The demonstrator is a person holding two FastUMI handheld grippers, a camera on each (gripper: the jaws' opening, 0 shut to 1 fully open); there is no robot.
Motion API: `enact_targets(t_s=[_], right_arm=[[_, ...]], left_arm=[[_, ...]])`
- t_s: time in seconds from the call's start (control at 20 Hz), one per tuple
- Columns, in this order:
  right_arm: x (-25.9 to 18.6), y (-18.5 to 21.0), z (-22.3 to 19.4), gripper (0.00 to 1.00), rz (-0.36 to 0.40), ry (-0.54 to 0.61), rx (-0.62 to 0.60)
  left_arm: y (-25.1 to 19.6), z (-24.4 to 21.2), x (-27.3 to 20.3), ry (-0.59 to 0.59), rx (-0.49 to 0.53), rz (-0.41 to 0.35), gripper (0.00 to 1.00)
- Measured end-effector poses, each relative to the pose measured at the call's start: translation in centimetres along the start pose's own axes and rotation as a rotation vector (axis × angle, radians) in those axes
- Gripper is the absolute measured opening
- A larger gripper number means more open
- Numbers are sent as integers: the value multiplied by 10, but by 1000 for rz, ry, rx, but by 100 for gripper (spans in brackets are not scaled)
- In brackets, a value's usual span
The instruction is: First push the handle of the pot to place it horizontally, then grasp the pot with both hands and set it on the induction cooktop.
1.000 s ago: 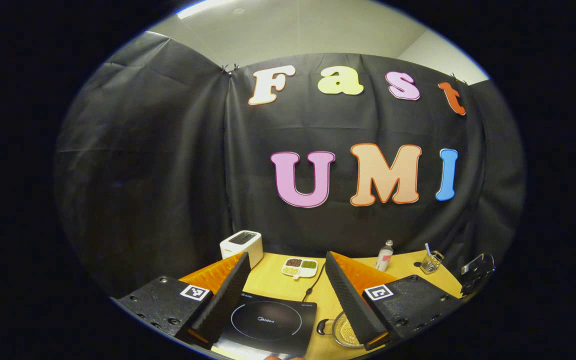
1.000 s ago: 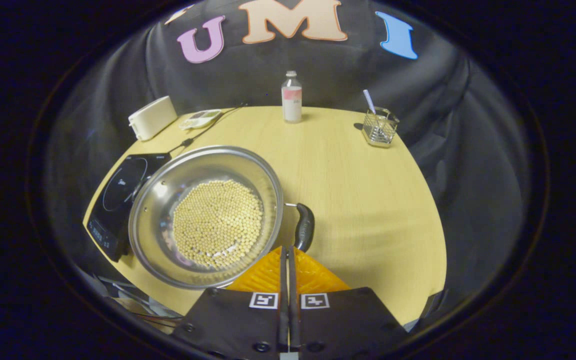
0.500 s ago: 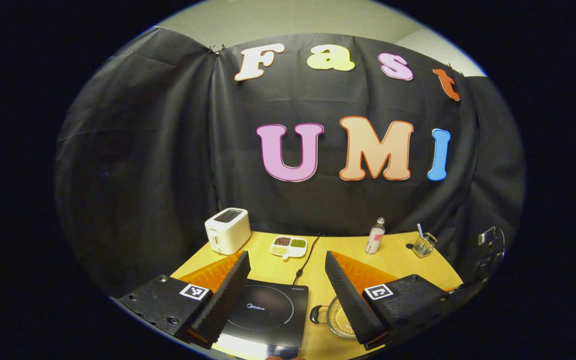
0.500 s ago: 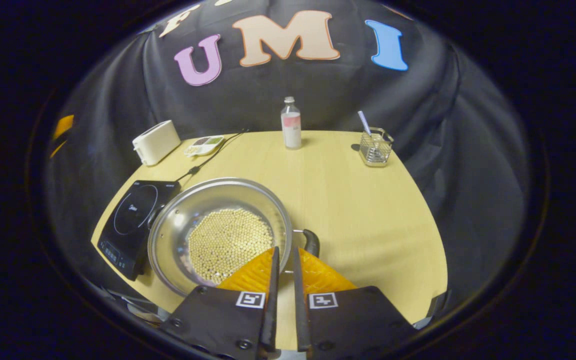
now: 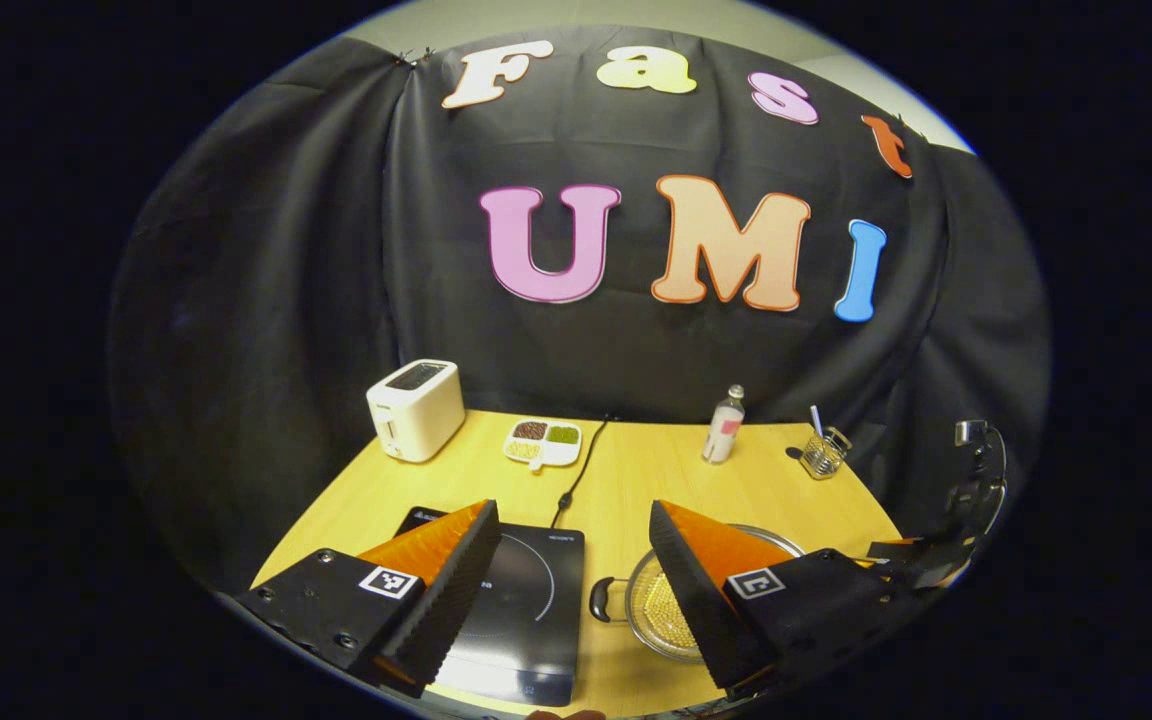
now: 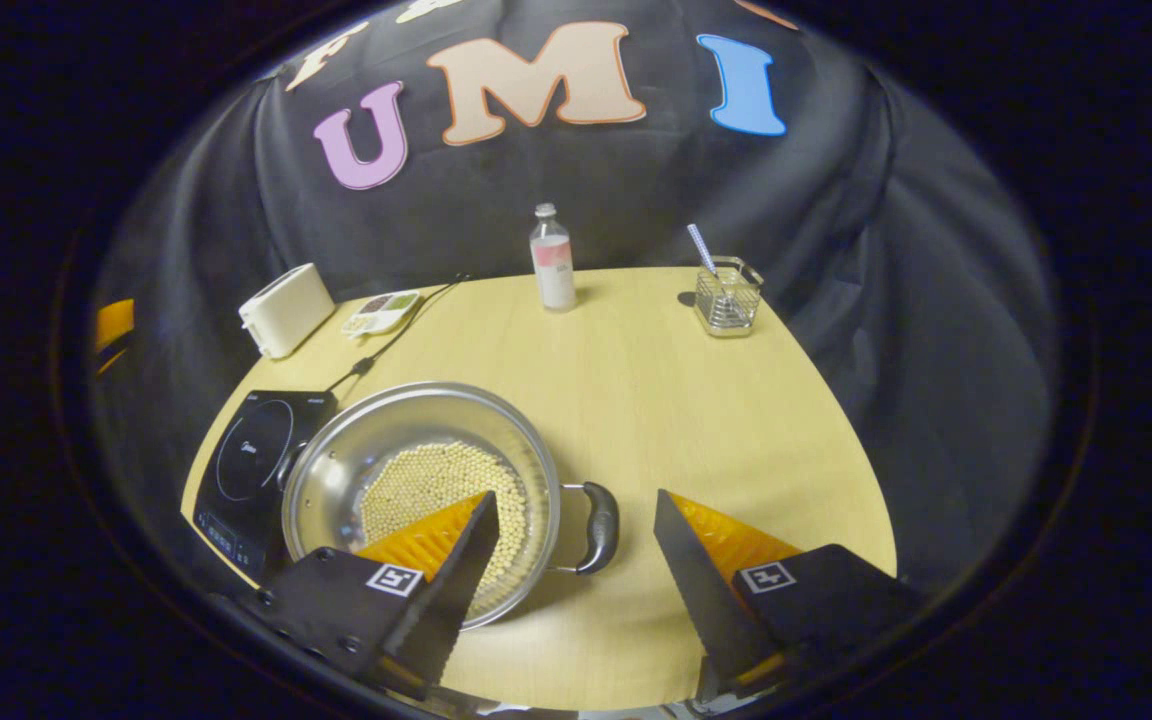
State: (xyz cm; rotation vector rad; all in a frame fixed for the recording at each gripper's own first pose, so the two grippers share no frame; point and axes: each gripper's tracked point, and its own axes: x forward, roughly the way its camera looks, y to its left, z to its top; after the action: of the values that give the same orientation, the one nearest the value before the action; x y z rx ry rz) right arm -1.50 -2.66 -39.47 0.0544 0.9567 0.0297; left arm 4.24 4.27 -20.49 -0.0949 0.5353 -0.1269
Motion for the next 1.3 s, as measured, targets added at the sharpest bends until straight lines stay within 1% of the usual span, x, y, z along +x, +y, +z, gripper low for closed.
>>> enact_targets(t_s=[0.2,0.4,0.65,0.95,1.2,1.25,1.3], right_arm=[[14,-7,-9,96,-27,34,24],[28,-8,-20,96,-31,82,38],[41,-9,-28,96,-36,125,42],[46,-8,-37,96,-36,165,43],[51,-7,-40,96,-41,179,38],[51,-8,-40,99,-42,182,38],[52,-7,-41,99,-42,187,40]], left_arm=[[-7,-29,23,104,14,-34,97],[-22,-67,46,233,9,-94,97],[-33,-114,72,359,-3,-155,98],[-36,-154,93,472,6,-175,98],[-34,-177,105,535,-13,-167,98],[-34,-181,107,548,-17,-169,98],[-34,-186,107,560,-22,-169,97]])
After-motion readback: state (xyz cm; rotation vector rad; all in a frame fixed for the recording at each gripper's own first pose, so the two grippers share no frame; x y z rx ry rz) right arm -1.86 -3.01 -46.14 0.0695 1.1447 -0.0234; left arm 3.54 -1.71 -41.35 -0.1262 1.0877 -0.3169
